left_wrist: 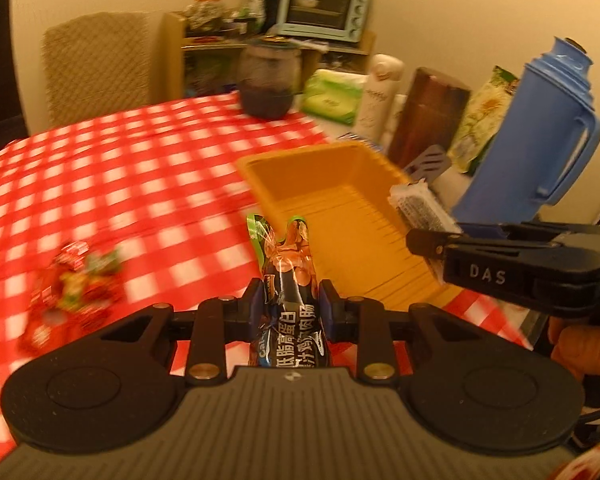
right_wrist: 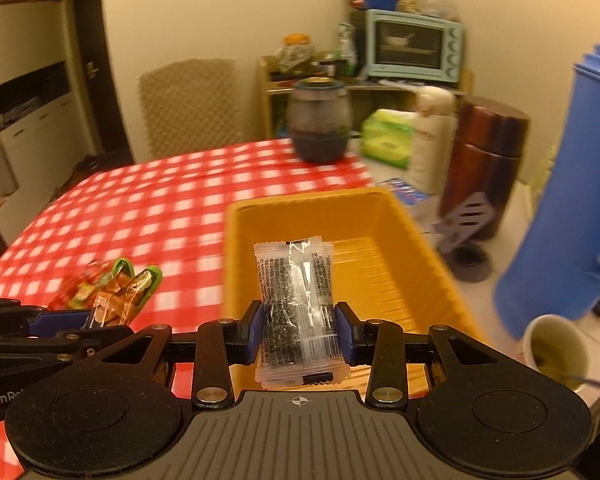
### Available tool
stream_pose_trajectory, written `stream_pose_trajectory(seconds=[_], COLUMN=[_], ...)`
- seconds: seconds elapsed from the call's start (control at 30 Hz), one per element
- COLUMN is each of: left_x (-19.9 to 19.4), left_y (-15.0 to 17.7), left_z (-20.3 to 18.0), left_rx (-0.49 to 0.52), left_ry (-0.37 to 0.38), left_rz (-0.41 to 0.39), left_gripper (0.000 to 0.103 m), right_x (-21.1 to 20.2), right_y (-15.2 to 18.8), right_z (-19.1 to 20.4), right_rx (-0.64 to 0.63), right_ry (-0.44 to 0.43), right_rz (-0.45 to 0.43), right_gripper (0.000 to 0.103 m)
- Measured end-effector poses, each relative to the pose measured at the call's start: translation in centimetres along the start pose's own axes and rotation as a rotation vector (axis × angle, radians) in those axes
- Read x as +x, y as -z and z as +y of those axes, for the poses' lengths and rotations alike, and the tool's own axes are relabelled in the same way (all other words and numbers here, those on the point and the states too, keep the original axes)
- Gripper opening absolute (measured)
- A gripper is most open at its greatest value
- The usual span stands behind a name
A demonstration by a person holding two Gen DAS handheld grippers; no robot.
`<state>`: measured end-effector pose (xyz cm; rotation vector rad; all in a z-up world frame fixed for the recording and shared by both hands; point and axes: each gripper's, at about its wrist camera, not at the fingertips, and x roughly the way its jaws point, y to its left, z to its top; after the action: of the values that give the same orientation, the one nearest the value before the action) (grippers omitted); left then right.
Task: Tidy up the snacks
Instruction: 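Carry both snacks into the orange tray and open both grippers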
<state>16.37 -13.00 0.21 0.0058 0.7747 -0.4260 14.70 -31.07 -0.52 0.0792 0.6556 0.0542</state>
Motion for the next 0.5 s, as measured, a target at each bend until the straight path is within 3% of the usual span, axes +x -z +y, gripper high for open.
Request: stream_pose_trajectory(seconds=[0.23,0.5], left_x=[3.9,6.8], left_y=[-1.5,-1.9], left_z=[-3.6,-5.0], left_rx=[0.015,0.038], left_ry=[0.048,0.053], left_rz=[0.021,0.042], left_gripper=[0.026,0.026], right_x=[1.9,4.0], right_y=[-0.7,-0.6], right_z=[-5.5,-8.0], right_rx=[0.063,0.103], right_ry=[0.024,0.009], right_rz=[0.021,0.055], right_gripper=[0.038,0.038])
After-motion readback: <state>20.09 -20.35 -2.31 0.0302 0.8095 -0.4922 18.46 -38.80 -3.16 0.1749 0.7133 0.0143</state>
